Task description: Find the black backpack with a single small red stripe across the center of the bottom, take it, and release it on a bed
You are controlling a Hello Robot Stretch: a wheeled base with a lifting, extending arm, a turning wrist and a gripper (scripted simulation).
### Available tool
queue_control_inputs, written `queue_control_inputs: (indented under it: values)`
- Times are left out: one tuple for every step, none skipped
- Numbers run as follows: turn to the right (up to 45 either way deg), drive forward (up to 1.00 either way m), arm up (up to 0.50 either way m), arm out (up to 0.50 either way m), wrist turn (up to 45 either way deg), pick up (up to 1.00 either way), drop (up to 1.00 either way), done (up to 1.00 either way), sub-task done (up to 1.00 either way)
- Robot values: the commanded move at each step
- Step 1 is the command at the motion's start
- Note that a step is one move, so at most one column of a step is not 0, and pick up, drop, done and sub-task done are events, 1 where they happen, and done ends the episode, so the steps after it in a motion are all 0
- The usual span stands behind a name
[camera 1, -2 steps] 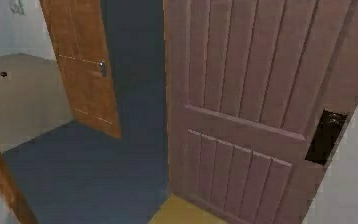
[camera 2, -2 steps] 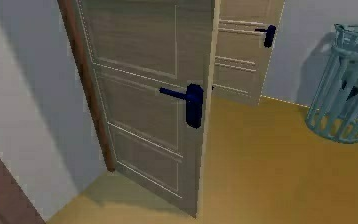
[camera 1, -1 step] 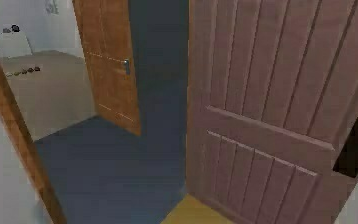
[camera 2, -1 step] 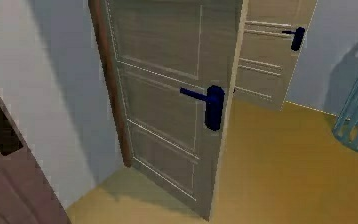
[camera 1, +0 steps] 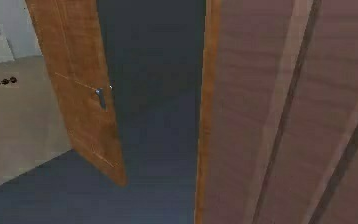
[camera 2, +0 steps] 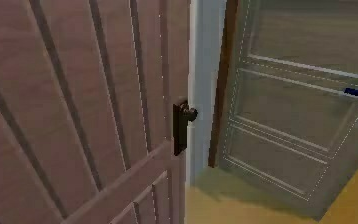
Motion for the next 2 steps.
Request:
queue_control_inputs:
  values:
    - [-45.0, 0.00, 0.00, 0.00, 0.0, 0.00, 0.00, 0.00, 0.00]
    - [-3.0, 0.00, 0.00, 0.00, 0.0, 0.00, 0.00, 0.00, 0.00]
